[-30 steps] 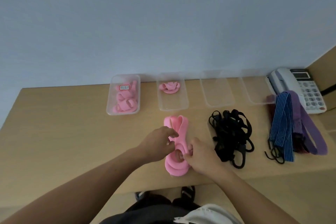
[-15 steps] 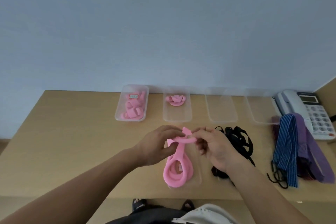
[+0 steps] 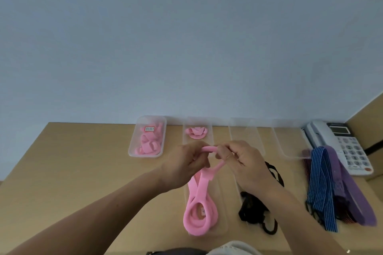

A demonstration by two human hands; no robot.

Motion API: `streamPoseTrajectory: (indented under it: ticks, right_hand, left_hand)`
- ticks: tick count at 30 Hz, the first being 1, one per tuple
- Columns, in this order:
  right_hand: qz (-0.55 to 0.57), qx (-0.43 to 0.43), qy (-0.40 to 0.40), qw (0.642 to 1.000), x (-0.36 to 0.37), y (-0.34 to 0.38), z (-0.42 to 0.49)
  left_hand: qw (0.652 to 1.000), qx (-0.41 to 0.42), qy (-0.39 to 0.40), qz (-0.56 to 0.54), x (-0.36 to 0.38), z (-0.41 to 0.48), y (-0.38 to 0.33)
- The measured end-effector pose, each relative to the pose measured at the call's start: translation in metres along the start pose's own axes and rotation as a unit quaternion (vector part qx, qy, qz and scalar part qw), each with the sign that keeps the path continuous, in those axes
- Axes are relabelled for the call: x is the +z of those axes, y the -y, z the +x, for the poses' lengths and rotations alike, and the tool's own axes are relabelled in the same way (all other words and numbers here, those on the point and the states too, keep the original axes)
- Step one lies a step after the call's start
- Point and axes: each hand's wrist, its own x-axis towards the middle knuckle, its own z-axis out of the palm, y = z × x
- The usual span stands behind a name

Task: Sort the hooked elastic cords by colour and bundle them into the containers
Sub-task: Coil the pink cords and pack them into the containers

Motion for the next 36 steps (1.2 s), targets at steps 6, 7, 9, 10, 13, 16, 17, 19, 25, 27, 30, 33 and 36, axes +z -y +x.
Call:
streamPoseTrajectory:
  ticks: [6,7,9,10,13,16,17,19,25,27,30,33,36]
  right_hand:
    - [0.079,0.096,0.067,0.990,0.003,-0.004,0.003]
    - [0.098,0.103,0.073,0.987,0.003,-0.002,0.003]
    - [0.146,0.120,0.079,0.979,0.003,0.001,0.001]
    - [0.174,0.127,0.076,0.974,0.003,0.002,0.000]
    - [0.252,0.138,0.058,0.956,0.001,0.005,-0.002]
    - [0.279,0.130,0.052,0.950,0.002,0.008,-0.002]
    - [0.274,0.122,0.047,0.953,0.002,0.009,-0.002]
    - [0.254,0.104,0.035,0.961,0.002,0.009,-0.003]
    - [0.187,0.065,0.010,0.980,0.003,0.007,-0.006]
    - [0.127,0.048,-0.017,0.991,0.008,0.006,-0.008]
    - [0.075,0.020,-0.054,0.995,0.014,0.005,-0.009]
    - [0.056,-0.007,-0.072,0.996,0.015,0.003,-0.010]
    - [0.049,-0.027,-0.081,0.995,0.014,0.002,-0.010]
  left_hand:
    - [0.999,-0.021,0.003,-0.031,-0.005,-0.006,0.003]
    - [0.998,-0.032,0.002,-0.052,-0.006,-0.007,0.003]
    - [0.993,-0.053,0.004,-0.105,-0.008,-0.008,0.001]
    - [0.989,-0.064,0.009,-0.135,-0.009,-0.009,0.000]
    - [0.970,-0.101,0.034,-0.219,-0.014,-0.010,-0.005]
    - [0.951,-0.118,0.059,-0.279,-0.019,-0.010,-0.011]
    - [0.946,-0.120,0.064,-0.295,-0.019,-0.009,-0.013]
    - [0.941,-0.127,0.064,-0.307,-0.019,-0.009,-0.017]
    - [0.941,-0.122,0.046,-0.311,-0.020,-0.006,-0.018]
    - [0.942,-0.115,0.041,-0.313,-0.020,-0.007,-0.016]
    - [0.941,-0.113,0.022,-0.319,-0.016,-0.007,-0.015]
    - [0.938,-0.130,0.023,-0.322,-0.015,-0.007,-0.019]
    - [0.940,-0.147,0.050,-0.304,-0.016,-0.006,-0.022]
